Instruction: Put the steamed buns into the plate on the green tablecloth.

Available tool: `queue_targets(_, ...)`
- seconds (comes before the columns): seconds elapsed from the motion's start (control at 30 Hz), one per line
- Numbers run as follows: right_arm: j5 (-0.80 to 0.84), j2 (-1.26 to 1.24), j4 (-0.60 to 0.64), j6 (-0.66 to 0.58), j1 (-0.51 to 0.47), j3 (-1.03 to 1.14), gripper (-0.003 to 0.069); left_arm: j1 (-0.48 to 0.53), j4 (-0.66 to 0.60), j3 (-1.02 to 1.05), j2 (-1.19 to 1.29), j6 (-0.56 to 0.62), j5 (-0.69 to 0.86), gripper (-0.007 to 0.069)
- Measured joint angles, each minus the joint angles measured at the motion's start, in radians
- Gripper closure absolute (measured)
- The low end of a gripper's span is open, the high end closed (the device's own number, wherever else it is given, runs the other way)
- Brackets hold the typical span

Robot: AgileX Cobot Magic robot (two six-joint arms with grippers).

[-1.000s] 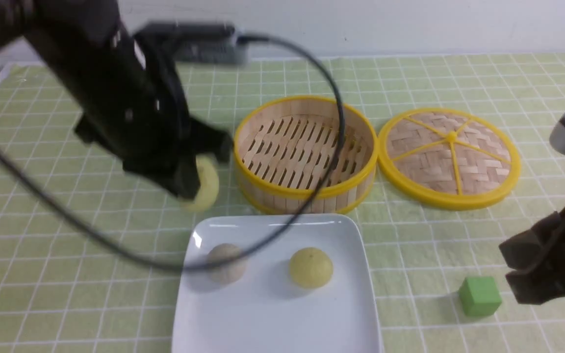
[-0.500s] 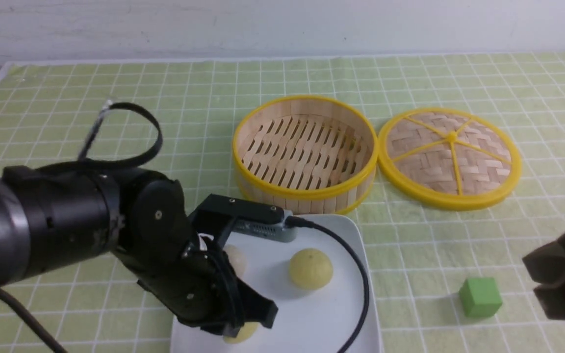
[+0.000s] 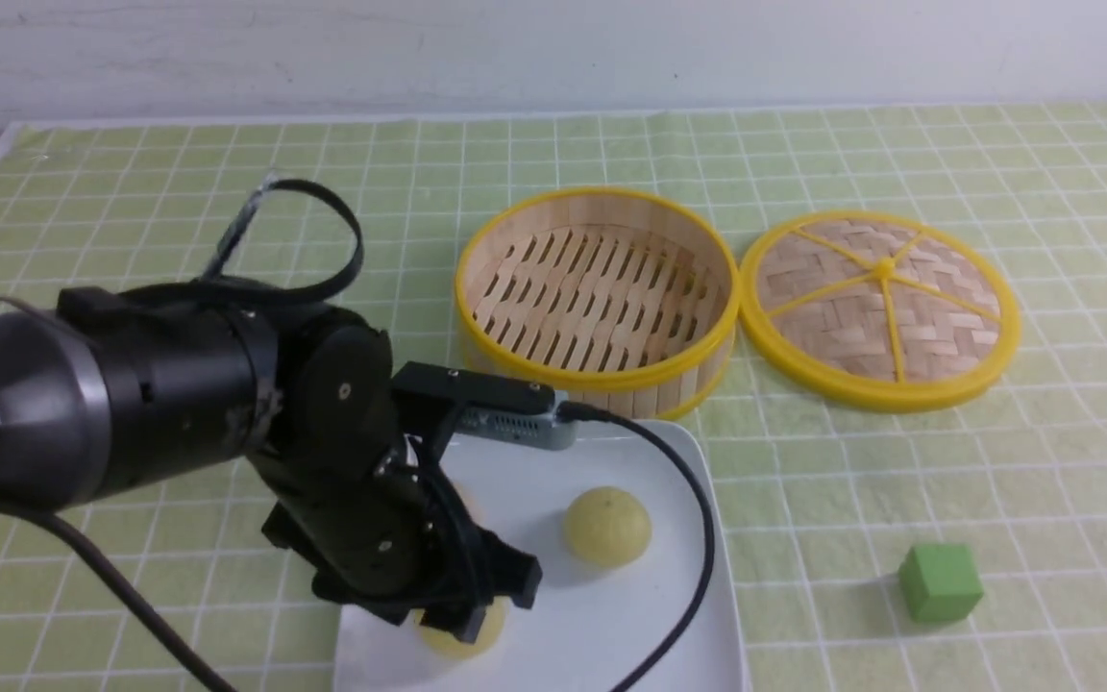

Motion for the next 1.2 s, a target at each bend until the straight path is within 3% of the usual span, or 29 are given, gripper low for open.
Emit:
queue_targets(0.1, 0.0, -0.074, -0.025, 0.001, 0.0, 0.0, 0.0539, 0.0, 0.021, -0.033, 0.0, -0.007, 0.041, 0.016)
queue_targets(0.27, 0.0, -0.121, -0.049, 0.03, 0.0, 0.0, 0.0536, 0.0, 0.033, -0.049, 0.0, -0.009, 0.065, 0.0149)
queue_targets(0.33, -0.026, -0.125, -0.053, 0.044, 0.0, 0.027, 0.0571, 0.0, 0.036, -0.049, 0.0, -0.009, 0.075, 0.0148)
queue_targets(0.47, -0.263, -0.126, -0.062, 0.0, 0.0, 0.135, 0.0663, 0.0, 0.036, -0.049, 0.0, -0.009, 0.077, 0.0148)
queue_targets(0.5, -0.389, -0.125, -0.072, -0.012, 0.0, 0.201, 0.0673, 0.0, 0.036, -0.049, 0.0, -0.009, 0.077, 0.0148)
queue_targets(0.67, -0.697, -0.124, -0.086, -0.016, 0.0, 0.342, 0.0673, 0.0, 0.037, -0.049, 0.0, -0.009, 0.077, 0.0182)
queue_targets(0.77, -0.77, -0.124, -0.09, -0.016, 0.0, 0.368, 0.0673, 0.0, 0.037, -0.049, 0.0, -0.009, 0.077, 0.0211)
queue_targets(1.2, -0.798, -0.124, -0.097, -0.016, 0.0, 0.371, 0.067, 0.0, 0.037, -0.049, 0.0, -0.009, 0.077, 0.0327)
